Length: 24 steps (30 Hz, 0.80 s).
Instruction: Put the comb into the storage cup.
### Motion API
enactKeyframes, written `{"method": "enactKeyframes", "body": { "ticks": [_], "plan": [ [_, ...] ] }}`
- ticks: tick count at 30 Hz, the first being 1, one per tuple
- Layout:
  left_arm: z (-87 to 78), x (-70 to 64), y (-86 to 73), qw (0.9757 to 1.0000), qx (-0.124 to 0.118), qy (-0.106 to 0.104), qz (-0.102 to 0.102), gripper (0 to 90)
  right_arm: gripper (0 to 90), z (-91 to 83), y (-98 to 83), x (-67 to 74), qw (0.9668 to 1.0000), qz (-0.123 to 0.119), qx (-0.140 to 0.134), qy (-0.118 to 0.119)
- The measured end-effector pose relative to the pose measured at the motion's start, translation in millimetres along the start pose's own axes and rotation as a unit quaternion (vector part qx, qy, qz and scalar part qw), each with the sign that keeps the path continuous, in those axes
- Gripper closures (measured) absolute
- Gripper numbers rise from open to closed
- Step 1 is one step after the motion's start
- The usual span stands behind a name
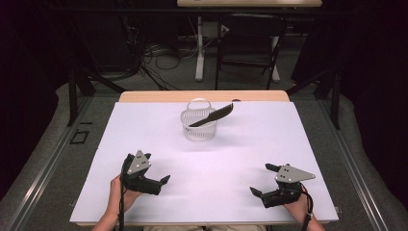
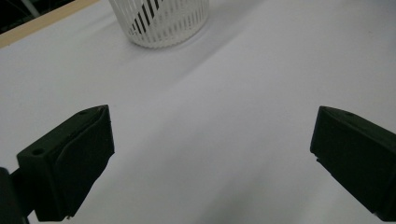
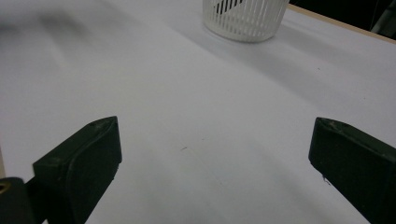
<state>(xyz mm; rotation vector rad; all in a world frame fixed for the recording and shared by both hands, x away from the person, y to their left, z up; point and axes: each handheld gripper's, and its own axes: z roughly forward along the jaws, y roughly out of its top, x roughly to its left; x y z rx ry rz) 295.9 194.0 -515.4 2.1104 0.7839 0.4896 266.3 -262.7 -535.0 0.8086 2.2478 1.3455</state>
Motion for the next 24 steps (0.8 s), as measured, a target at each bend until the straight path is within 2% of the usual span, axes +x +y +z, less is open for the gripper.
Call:
{"method": "enactKeyframes", "body": {
  "ticks": [10,17,24],
  "plan": [
    [-9.8,-6.9,-16.4,0.9998,-0.010,0.016,-0.006,0.0,2.1,-0.4,0.1,0.4,1.0000,-0.001,0.001,0.000],
    [-15.5,-15.0,-27.4,0.9997,-0.005,0.022,-0.012,0.0,2.1,-0.1,0.3,0.8,1.0000,-0.004,-0.001,0.000],
    [-17.3,-18.4,-29.2,0.9996,-0.001,0.026,-0.008,0.0,2.1,-0.3,0.6,1.1,1.0000,-0.006,-0.002,0.000]
  ]
}}
